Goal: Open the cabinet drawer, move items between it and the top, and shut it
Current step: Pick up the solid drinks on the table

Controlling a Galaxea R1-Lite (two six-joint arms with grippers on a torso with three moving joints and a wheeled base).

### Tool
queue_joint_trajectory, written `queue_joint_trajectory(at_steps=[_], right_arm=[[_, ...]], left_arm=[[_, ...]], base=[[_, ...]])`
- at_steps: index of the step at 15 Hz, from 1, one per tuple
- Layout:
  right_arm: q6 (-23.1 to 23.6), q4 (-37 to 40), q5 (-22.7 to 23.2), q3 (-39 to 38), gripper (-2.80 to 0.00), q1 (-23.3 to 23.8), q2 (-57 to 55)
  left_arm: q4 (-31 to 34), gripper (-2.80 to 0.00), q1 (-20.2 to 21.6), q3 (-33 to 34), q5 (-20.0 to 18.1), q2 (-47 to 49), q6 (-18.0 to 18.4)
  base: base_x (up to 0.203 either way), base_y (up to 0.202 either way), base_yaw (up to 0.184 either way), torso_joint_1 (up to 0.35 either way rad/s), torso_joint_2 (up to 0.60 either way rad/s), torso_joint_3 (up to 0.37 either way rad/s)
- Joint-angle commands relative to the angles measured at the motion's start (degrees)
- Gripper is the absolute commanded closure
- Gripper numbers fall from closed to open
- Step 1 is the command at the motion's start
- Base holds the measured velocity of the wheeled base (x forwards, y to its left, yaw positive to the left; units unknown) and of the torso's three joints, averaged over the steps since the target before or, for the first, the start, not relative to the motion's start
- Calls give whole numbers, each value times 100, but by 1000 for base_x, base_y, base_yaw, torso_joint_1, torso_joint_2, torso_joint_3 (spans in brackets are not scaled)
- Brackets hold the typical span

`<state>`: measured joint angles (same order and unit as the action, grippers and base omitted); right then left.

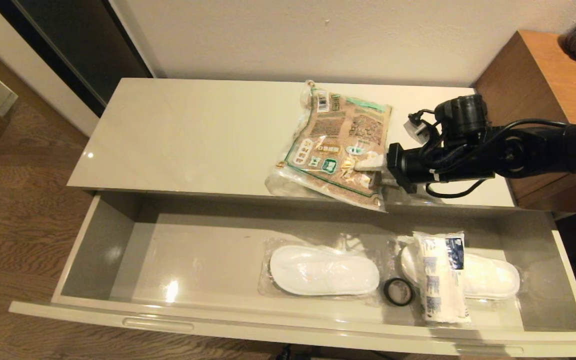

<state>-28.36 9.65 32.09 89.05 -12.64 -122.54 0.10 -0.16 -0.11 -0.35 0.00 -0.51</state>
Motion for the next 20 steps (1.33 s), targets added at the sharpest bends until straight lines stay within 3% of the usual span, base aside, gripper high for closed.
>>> queue_joint_trajectory(at_steps=[1,4,12,15,18,20], right_arm=[[134,978,-258,41,0,-17,432],[407,2415,-1030,33,0,-152,1117],[425,3565,-1593,-105,0,-182,2406],[420,3732,-1933,6,0,-196,2647],[226,3209,-3175,868,0,-484,2157],[194,3350,-3580,1804,0,-624,1673]], left_arm=[[-1,0,-2,-7,0,4,-4],[-1,0,-2,-4,0,0,-10],[-1,0,-2,-7,-9,9,-1],[8,0,-2,2,-26,0,196],[-1,0,-2,2,-26,0,218],[-10,0,-2,2,-17,0,218]], base=[[0,0,0,0,0,0],[0,0,0,0,0,0],[0,0,0,0,0,0],[0,0,0,0,0,0],[0,0,0,0,0,0],[0,0,0,0,0,0]])
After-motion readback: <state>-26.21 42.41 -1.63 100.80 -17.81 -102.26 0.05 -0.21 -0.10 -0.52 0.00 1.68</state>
